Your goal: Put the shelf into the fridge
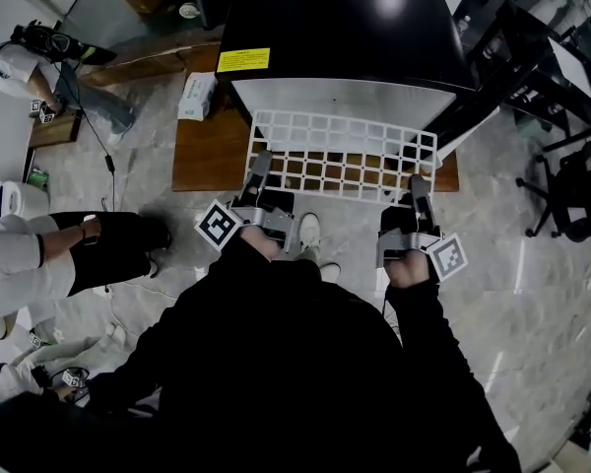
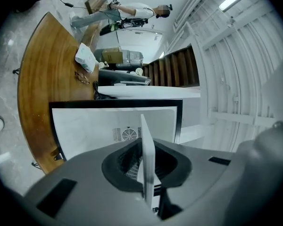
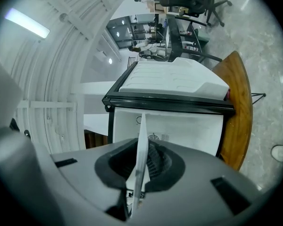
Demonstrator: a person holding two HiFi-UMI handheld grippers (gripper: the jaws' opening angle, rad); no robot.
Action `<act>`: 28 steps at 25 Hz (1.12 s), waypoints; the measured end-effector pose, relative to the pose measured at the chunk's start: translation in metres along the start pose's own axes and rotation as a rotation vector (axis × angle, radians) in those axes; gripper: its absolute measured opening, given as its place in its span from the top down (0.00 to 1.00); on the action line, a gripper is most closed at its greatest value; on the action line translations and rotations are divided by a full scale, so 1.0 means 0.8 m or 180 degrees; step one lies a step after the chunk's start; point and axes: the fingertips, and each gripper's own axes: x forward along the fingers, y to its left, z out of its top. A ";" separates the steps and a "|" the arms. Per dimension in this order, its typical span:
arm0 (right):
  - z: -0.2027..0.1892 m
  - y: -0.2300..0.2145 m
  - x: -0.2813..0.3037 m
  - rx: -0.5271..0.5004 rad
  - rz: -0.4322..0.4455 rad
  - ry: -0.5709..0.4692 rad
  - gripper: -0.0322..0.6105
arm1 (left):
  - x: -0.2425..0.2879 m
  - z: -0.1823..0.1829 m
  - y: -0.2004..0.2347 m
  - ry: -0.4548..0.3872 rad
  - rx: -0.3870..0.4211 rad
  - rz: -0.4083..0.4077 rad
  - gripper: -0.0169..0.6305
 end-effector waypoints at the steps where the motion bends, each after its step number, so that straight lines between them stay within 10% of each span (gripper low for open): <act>1: 0.001 0.000 0.005 0.0007 0.0000 -0.0004 0.90 | 0.006 0.002 0.002 0.0001 -0.0004 0.0015 0.93; 28: 0.007 -0.014 0.069 0.0191 -0.0184 -0.0005 0.90 | 0.055 0.023 0.019 -0.0073 -0.0193 0.0167 0.92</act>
